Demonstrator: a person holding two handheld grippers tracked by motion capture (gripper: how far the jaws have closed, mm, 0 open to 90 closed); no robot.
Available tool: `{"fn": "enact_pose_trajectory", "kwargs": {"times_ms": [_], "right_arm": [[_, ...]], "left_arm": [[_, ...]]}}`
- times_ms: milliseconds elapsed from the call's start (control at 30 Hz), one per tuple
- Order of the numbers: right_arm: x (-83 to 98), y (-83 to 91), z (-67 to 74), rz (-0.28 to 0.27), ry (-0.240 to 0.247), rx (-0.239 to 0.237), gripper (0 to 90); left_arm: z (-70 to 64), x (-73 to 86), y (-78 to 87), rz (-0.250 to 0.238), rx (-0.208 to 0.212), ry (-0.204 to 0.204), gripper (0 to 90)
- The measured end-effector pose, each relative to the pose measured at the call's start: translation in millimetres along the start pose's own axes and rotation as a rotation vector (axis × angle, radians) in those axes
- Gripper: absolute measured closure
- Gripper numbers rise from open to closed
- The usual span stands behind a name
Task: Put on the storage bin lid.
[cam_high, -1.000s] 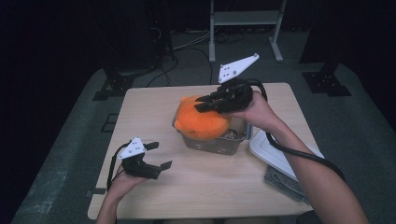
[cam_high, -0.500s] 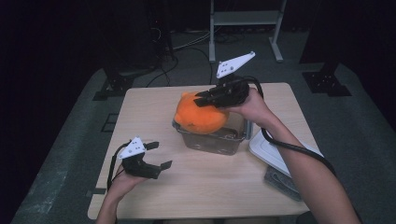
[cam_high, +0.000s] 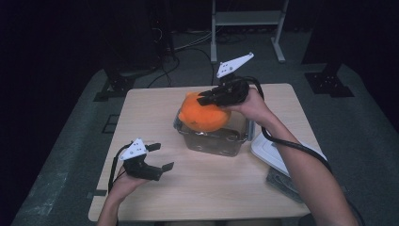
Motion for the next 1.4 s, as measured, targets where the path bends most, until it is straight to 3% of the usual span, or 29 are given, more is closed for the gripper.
{"fn": "enact_pose_trajectory", "kwargs": {"times_ms": [433,1400], "right_arm": [[15.8,-6.8,-19.2,0.018,-0.028,0.017,75.6],[45.2,-16.3,-44.9,0.029,-0.087,0.04,75.5]], "left_arm": [[-2.0,-0.5,-0.1,0.0,0.008,0.004,7.9],[0.1,-1.0,1.1,-0.005,0.008,0.001,7.9]]}}
Point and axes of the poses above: each handheld gripper's, and its own axes: y roughly backward along the jaws, x roughly out of its underside, z roughly to its left, the point moved 7 cm from there along -y, roughly forward along the jaws, and after that the axes turned 14 degrees about -x, right-handed, at the moved point
